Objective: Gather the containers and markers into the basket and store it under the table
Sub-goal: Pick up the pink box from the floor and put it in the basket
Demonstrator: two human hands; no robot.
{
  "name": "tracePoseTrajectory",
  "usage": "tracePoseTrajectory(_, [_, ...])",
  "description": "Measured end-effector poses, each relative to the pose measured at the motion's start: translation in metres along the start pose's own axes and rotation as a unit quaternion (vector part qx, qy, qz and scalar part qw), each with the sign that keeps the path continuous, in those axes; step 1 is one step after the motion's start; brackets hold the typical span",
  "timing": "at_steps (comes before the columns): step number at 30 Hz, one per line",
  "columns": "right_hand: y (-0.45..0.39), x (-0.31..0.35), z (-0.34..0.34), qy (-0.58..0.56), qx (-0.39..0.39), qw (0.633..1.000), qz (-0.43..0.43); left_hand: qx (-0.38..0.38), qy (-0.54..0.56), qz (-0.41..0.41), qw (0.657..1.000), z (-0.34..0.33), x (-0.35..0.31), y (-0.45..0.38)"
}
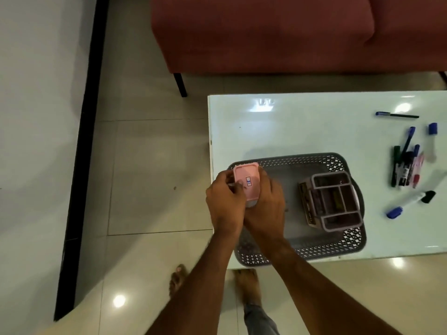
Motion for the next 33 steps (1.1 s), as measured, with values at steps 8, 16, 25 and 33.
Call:
tracePoseTrajectory(8, [-0.011,-0.024,-0.024,0.013,0.079,0.997,0.006,0.071,-0.156,0.016,0.985,-0.031,-0.004,0.006])
tracePoseTrajectory(16, [-0.002,-0.035,-0.039,0.017,0.105,0.994,-0.018,0.115,-0.214,0.055,0.968,-0.044,0.011,0.007])
tracePoseTrajectory(25, [-0.003,-0.034,-0.042,0.038,0.101,0.994,-0.018,0.132,-0.206,0.038,0.969,-0.039,0.013,0.002])
tracePoseTrajectory(33, [-0.010,-0.032,-0.047,0.029,0.090,0.995,-0.023,0.161,-0.185,0.018,0.969,-0.041,0.011,-0.010])
Point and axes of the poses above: each hand's wrist, its own y-axis away from the middle knuckle, its own z-axis out of the back of the hand, x = y × z, the point moved 10 cm from there along -y, towards the middle knuckle, and after that the axes turned 3 degrees about y, right-handed, at the moved point
